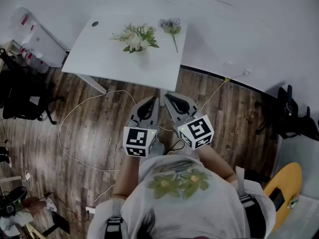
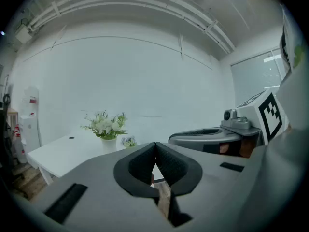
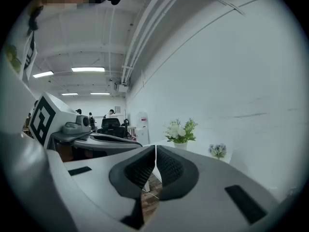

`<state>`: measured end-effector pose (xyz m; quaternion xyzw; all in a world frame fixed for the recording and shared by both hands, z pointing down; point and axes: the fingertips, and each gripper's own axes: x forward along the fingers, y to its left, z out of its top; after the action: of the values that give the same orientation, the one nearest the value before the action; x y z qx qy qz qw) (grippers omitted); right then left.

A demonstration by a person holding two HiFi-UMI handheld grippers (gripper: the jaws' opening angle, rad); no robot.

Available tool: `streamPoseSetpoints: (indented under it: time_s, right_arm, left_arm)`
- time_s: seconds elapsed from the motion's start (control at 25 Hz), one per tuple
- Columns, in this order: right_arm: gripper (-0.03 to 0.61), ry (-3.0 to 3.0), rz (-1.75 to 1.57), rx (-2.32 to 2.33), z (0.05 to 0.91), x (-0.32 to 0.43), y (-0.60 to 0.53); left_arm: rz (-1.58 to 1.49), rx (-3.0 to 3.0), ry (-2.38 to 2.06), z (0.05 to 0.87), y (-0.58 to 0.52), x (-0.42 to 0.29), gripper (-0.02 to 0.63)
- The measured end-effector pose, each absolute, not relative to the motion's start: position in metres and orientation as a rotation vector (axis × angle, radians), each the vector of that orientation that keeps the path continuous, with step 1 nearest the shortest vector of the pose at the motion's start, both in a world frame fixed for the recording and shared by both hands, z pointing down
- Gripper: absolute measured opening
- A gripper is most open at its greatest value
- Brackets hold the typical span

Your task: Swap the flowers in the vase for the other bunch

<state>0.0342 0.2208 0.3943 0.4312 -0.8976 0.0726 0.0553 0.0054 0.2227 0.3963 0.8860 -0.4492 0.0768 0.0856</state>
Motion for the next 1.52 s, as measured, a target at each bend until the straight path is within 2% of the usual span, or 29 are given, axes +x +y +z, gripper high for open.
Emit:
streamPoseSetpoints:
  time_s: [0.52, 1.0, 1.08, 1.16, 1.32, 1.52]
  right_arm:
    - [0.046, -2.715, 0.222, 1.414, 0.403, -0.015, 0.169]
    - [0.052, -2.672, 0.361, 1.355, 0.427, -0.026, 0.128]
    - [0.077, -2.671, 0.389, 1.335, 0.432, -0.029, 0.111]
    - [0.145, -2.661, 0.413, 1.318, 0.436, -0.031, 0.093]
    - [0.212, -2.644, 0.383, 1.338, 0.434, -0.031, 0.055]
    - [0.232, -2.628, 0.324, 1.347, 0.433, -0.033, 0.013]
  left_arm:
    - [0.226, 2.671, -1.294, 0.411, 0.167, -0.058, 0.018]
    - [0.294, 2.638, -1.251, 0.437, 0.132, -0.074, 0.018]
    - [0.302, 2.627, -1.260, 0.440, 0.119, -0.079, 0.018]
    - [0.301, 2.606, -1.276, 0.441, 0.107, -0.085, 0.018]
    - [0.311, 2.588, -1.301, 0.441, 0.083, -0.096, 0.018]
    - [0.313, 2.561, -1.332, 0.443, 0.057, -0.101, 0.018]
